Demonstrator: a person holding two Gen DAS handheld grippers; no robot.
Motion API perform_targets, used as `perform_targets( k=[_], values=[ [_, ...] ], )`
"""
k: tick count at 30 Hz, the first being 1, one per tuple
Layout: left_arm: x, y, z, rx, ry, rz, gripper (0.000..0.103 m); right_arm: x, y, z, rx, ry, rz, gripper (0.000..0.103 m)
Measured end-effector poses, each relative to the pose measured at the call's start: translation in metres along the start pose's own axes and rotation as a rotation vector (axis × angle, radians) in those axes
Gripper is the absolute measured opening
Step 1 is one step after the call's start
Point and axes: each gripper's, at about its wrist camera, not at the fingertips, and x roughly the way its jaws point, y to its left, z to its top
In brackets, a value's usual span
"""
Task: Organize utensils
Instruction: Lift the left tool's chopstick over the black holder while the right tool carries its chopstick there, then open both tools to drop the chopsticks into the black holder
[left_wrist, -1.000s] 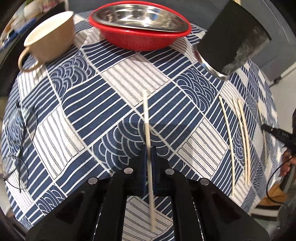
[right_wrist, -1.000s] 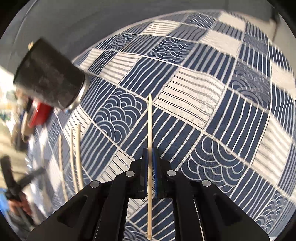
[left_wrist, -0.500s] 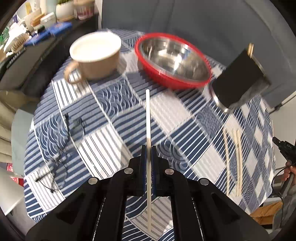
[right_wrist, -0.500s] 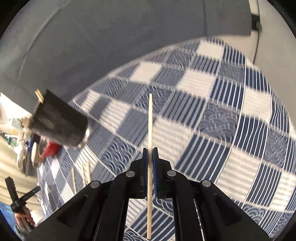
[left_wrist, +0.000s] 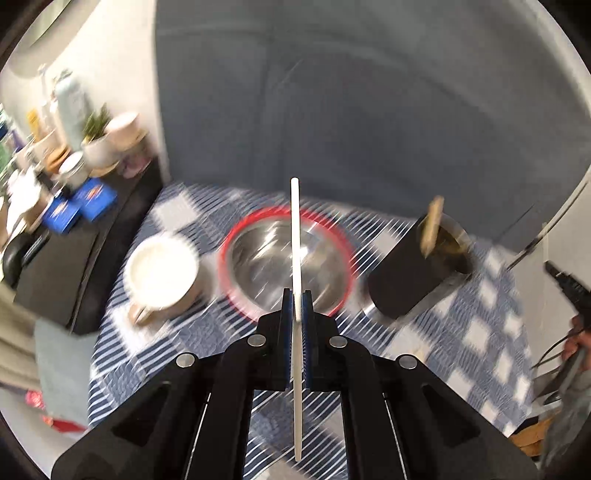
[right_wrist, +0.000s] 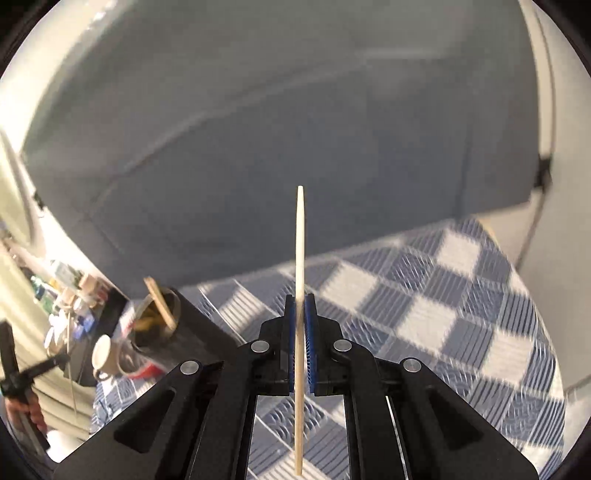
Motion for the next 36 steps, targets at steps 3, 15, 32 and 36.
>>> perform_targets(
  k=[3,15,32,36],
  values=[
    [-0.005,-0.022,0.023,0.011,-0.052,-0.076,0.005,-0.001,0.022,0.013,-0.059,-0.041,0.031,0.005],
    [0.017,-0.107,0.075,0.106,-0.113,-0.192,0.005,-0.002,0.095,0.036,-0.281,-0.206,0.142,0.005],
    [0.081,-0.124,0.083,0.055,-0.187,-0.266,0.005,0.066,0.135,0.045,-0.188,-0.256,0.421,0.005],
    [0.094,-0.119,0.076,0.052,-0.192,-0.263,0.005,0.094,0.146,0.036,-0.219,-0.205,0.399,0.005]
  ],
)
